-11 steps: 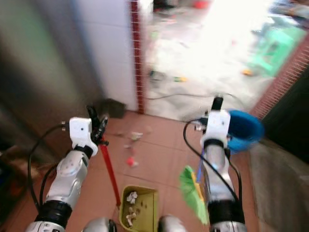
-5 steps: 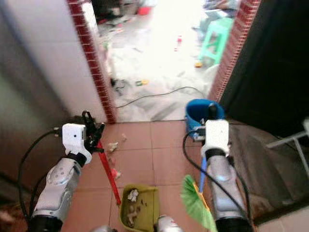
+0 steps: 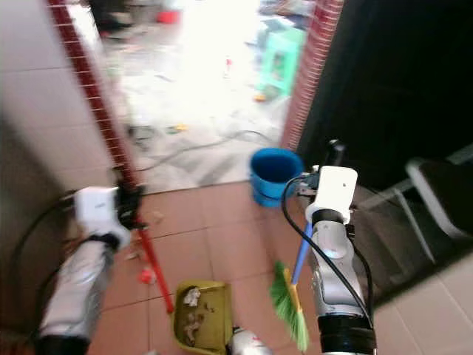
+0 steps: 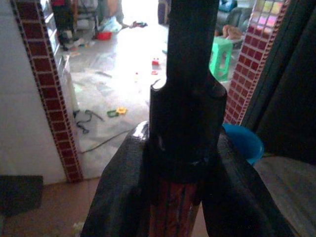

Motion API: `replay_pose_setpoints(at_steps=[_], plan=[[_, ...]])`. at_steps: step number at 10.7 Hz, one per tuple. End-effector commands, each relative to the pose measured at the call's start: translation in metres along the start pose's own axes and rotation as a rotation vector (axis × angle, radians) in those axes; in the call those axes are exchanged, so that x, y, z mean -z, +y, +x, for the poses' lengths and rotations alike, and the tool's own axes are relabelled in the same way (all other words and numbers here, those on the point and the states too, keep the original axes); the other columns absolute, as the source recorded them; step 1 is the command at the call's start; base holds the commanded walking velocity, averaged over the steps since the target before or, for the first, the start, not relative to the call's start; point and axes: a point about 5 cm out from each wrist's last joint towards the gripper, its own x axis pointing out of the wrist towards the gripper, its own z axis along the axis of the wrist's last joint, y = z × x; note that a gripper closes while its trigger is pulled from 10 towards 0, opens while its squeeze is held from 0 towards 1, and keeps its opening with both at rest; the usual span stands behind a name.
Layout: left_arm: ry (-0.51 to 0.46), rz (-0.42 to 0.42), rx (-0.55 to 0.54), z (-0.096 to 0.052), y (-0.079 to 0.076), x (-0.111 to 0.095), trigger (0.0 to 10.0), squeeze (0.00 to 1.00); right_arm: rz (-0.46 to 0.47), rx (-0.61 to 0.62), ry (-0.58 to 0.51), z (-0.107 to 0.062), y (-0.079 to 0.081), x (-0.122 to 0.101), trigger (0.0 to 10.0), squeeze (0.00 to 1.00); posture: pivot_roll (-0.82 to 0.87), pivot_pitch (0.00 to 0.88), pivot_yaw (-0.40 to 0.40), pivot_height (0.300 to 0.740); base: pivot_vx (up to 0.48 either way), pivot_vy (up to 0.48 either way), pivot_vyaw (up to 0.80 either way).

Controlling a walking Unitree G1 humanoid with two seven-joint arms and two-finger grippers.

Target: Sweep floor

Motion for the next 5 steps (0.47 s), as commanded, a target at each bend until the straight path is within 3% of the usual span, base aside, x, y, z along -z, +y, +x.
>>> replay_pose_setpoints(at_steps=[1,3,5], plan=[[-0.024,-0.039,-0.004,0.000,0.000,-0.006,10.0,0.00,-0.010,-0.002,-0.055,0.003,-0.002,-0.009,10.0,0.00,-0.09,0.000,0.004,0.740,0.000,0.000,0.00],[-0.009,0.019,0.029,0.001,0.007,-0.008,10.0,0.00,-0.027,0.025,-0.057,-0.003,-0.013,-0.003,10.0,0.00,-0.09,0.000,0.037,0.740,0.000,0.000,0.00],[0.019,0.034,0.026,-0.007,0.012,-0.005,10.0,0.00,-0.057,0.037,-0.041,-0.009,-0.018,0.004,10.0,0.00,-0.09,0.000,0.033,0.740,0.000,0.000,0.00]])
